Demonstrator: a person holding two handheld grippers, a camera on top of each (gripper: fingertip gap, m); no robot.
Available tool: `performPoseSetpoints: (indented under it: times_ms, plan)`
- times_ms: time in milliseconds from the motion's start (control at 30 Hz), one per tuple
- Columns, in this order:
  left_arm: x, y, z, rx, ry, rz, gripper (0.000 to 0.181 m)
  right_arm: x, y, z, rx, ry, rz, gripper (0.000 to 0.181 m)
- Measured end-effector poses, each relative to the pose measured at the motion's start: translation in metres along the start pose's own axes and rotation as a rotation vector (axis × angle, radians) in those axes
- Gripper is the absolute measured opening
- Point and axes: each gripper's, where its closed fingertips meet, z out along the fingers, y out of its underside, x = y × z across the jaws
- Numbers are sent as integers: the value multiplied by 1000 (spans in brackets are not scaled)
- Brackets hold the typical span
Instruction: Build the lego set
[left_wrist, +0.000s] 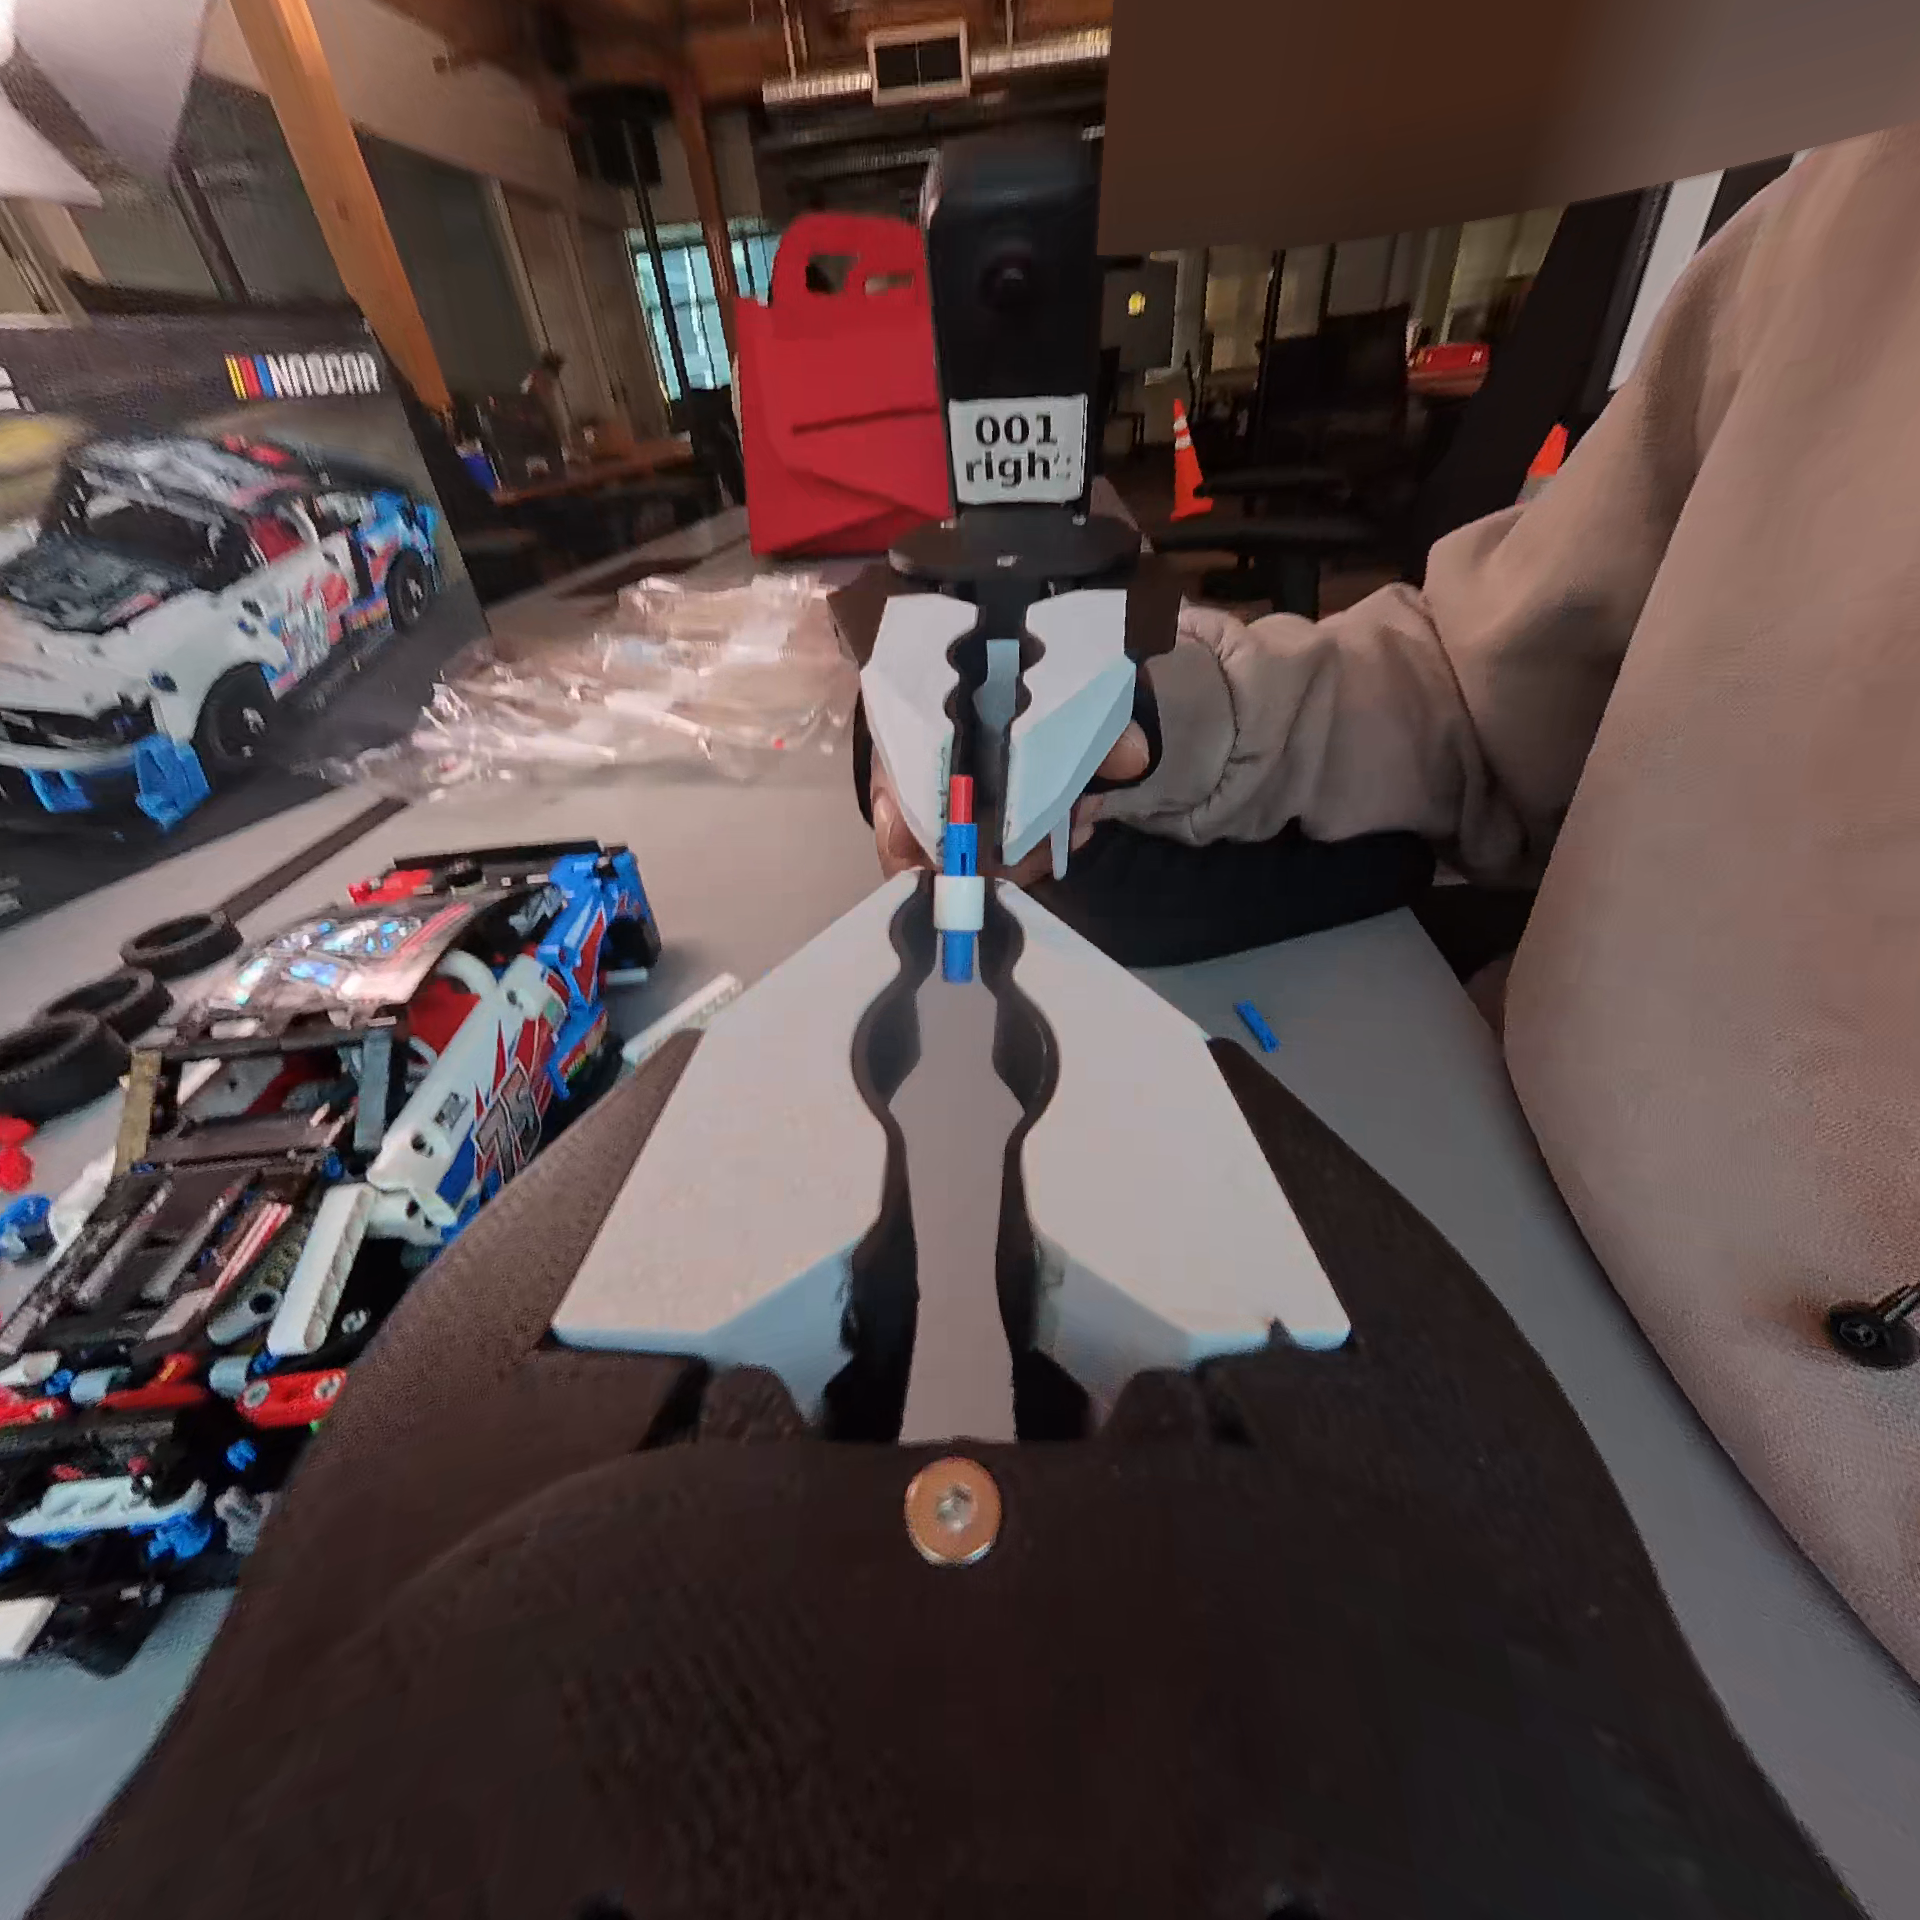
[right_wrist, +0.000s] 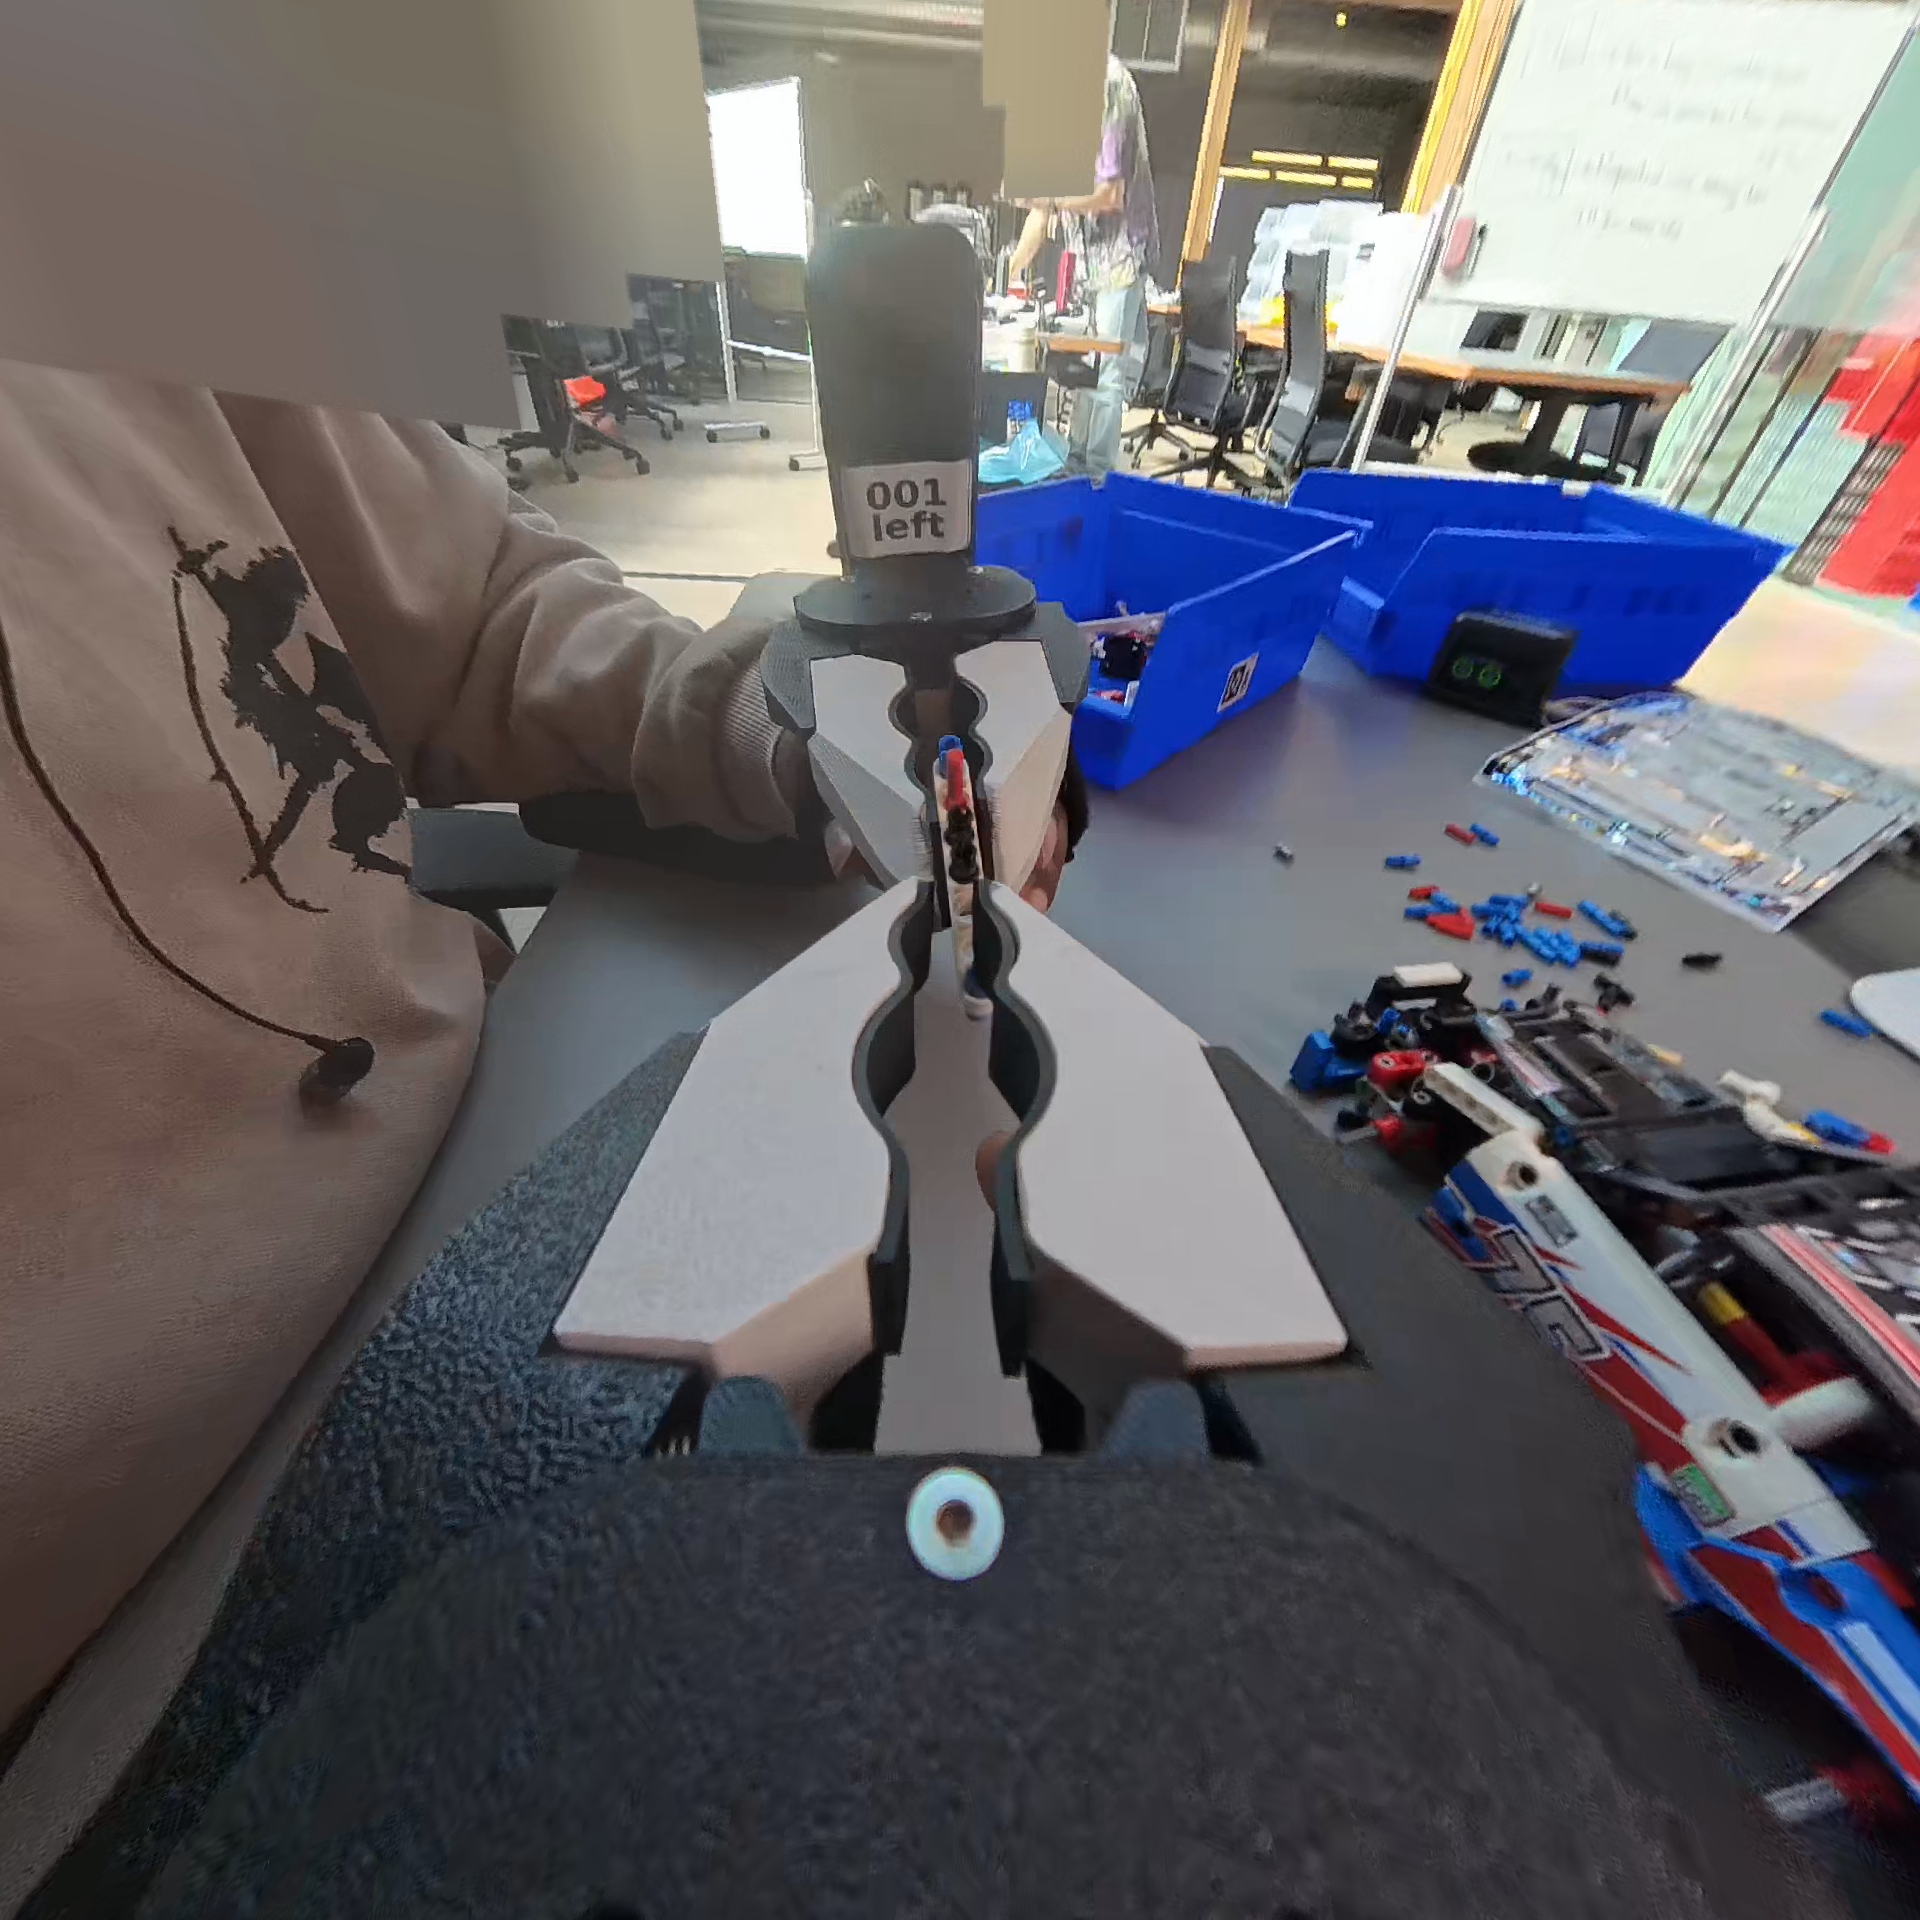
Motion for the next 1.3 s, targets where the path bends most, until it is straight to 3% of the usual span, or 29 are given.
performPoseSetpoints:
  times_ms: [133, 333, 433, 533, 967, 1300]
  plan:
    - [4, -14, -6, 76, 1, 45, 6, -6, -14, -5, 62, 6, -61, 10]
    - [4, -13, -6, 78, 10, 32, 6, -2, -7, -6, 33, 13, -64, 21]
    - [6, -12, -5, 76, 18, 19, 6, -3, 2, -1, 2, 7, -59, 19]
    - [7, -9, -4, 63, 20, 10, 6, -2, 7, 2, -20, 14, -64, 6]
    - [-4, 43, 0, -206, -13, -47, 8, 7, 62, 0, -257, 2, -27, 5]
    - [-5, 64, -2, -348, -27, -7, 7, 9, 76, 3, -307, 13, -37, 5]
